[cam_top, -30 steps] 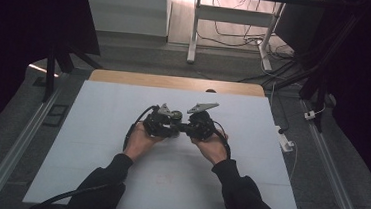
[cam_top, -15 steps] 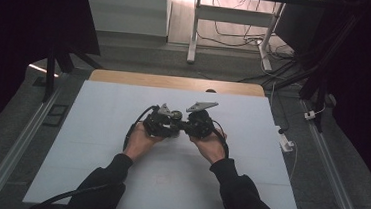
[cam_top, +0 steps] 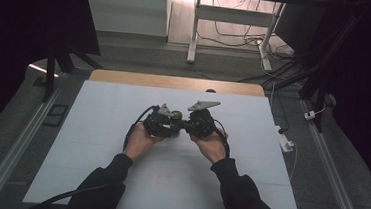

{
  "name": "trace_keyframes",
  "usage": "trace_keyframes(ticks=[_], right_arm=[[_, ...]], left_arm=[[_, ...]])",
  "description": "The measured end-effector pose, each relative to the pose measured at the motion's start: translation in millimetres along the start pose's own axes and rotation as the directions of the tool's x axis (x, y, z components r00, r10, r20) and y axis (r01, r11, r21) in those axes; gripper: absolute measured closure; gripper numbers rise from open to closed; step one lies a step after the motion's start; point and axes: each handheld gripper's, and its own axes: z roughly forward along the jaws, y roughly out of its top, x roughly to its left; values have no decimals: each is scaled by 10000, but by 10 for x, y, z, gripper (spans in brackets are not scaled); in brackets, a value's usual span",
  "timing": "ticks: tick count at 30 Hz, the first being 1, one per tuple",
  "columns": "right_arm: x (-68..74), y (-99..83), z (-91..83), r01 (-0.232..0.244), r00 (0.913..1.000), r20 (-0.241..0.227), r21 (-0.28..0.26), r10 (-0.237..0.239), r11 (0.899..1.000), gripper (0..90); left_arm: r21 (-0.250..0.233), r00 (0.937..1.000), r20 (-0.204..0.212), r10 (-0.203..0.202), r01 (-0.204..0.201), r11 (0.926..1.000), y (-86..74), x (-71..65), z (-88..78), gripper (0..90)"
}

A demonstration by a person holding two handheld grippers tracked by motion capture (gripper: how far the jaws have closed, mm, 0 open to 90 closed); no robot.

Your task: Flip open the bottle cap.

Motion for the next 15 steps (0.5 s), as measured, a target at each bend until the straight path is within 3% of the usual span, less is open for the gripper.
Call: trace_keyframes(ticks=[15], right_arm=[[-38, 120, -9, -178, 9998, 98, -322, 181, 9993, 895]], left_arm=[[3, 10000, -20, 1, -1, 10000, -1, -2, 2, 536]])
